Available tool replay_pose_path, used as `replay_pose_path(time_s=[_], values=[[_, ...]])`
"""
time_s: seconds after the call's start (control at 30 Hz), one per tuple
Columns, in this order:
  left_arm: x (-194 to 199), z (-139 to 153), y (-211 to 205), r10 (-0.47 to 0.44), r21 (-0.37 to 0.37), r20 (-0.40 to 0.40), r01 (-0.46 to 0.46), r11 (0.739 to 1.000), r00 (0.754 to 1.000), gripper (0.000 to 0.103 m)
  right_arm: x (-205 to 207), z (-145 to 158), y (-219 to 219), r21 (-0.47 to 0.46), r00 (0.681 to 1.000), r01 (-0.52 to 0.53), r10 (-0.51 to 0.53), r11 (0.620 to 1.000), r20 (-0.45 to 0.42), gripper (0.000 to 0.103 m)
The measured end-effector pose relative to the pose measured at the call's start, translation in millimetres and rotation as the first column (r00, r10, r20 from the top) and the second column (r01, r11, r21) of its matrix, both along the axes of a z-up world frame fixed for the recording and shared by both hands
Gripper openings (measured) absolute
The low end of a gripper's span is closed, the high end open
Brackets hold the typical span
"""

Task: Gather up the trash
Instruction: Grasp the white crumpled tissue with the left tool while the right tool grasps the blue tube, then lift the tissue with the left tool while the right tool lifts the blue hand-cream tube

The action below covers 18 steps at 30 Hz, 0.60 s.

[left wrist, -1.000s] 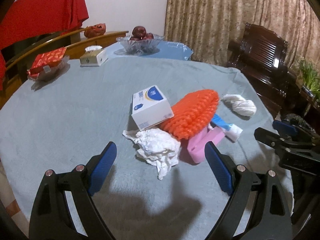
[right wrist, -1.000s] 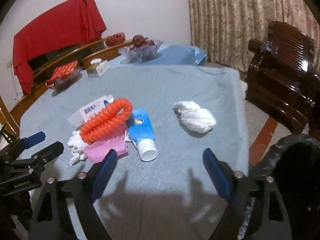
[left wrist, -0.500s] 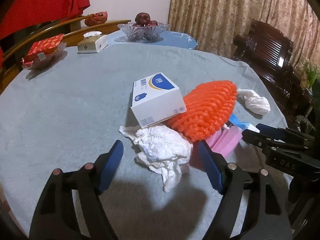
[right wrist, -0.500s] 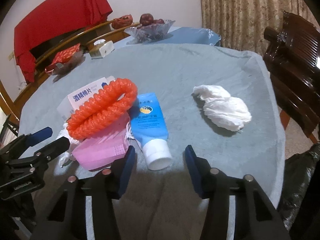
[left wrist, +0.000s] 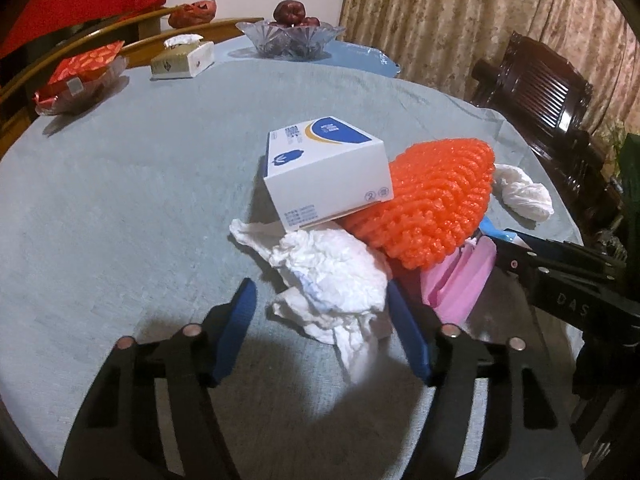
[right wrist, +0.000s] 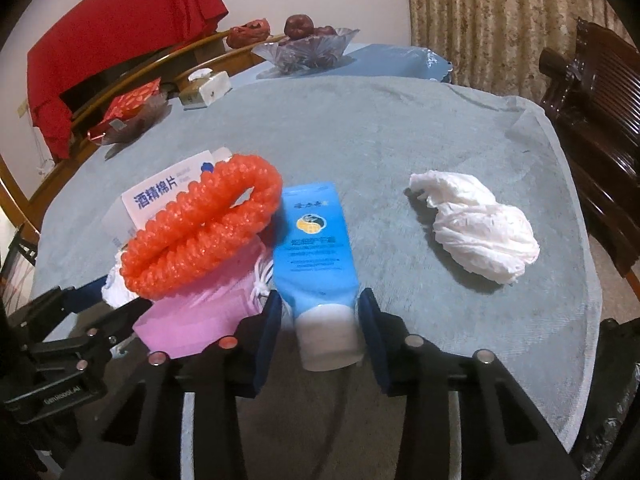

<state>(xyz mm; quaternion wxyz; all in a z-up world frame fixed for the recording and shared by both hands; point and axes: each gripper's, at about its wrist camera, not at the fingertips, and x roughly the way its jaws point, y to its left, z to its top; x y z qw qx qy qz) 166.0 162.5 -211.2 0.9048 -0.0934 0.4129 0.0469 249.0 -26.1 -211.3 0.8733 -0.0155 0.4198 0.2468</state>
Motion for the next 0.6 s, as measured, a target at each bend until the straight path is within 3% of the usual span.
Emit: replay_pose_path(time_s=[0.1, 0.27, 0.6], values=[[0, 1, 0, -0.023, -0.027, 0.003, 0.023, 0.999, 1.000, 0.042, -2, 1, -1, -0.004, 1.000, 0.001, -0.001, 1.000, -0.001, 0.038], [-3, 5, -7, -0.046, -0.028, 0.011, 0.046, 0.999, 0.999, 0.028, -9, 4, -6, 0.003, 1.000, 0.018, -0.018, 1.000, -0.003, 0.038], [-24, 20, -4, -0.028, -0.028, 0.041, 0.029, 0.999, 0.999, 0.024, -29, 14, -24, 0.007, 0.999, 0.046, -0.046, 0.999, 0.010, 0.038]])
